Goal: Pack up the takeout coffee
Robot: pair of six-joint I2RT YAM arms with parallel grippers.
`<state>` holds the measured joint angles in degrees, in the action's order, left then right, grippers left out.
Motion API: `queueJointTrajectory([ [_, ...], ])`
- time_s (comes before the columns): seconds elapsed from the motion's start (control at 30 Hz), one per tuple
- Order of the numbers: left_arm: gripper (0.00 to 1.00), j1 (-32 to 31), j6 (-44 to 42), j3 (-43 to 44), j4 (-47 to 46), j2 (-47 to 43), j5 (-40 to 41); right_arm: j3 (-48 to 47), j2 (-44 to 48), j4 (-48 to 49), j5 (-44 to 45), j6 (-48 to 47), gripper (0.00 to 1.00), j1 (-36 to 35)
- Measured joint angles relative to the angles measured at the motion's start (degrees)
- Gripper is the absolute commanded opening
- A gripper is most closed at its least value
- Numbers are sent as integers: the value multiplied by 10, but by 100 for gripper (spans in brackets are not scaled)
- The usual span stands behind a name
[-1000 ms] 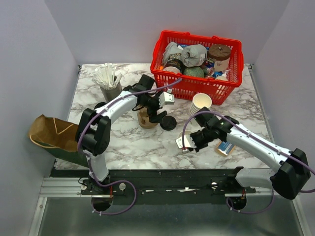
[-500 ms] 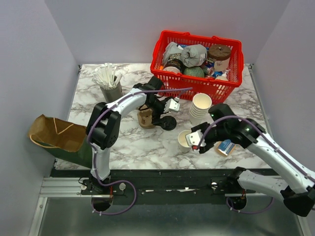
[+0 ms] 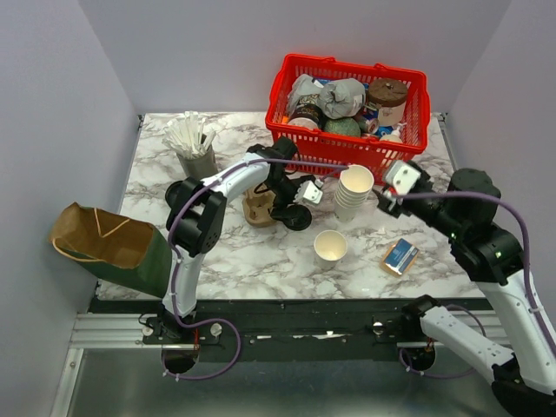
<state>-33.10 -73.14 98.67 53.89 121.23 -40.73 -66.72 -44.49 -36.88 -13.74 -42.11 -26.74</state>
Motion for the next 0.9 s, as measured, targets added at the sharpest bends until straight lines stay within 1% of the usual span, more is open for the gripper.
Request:
queueJointTrajectory([
  [0.1,99,-7,-13,0,7,3,6,-18,-23,31,13,48,67,32],
  [0.27,99,-16,-25,0,6,10,18,-13,-31,40,13,91,67,39],
  [0.67,99,-23,-22,-2,-32,19,40,-12,-49,42,-1,114,67,40],
  [0.9,99,-23,-24,10,-14,45,41,-10,-59,42,-12,117,67,40],
])
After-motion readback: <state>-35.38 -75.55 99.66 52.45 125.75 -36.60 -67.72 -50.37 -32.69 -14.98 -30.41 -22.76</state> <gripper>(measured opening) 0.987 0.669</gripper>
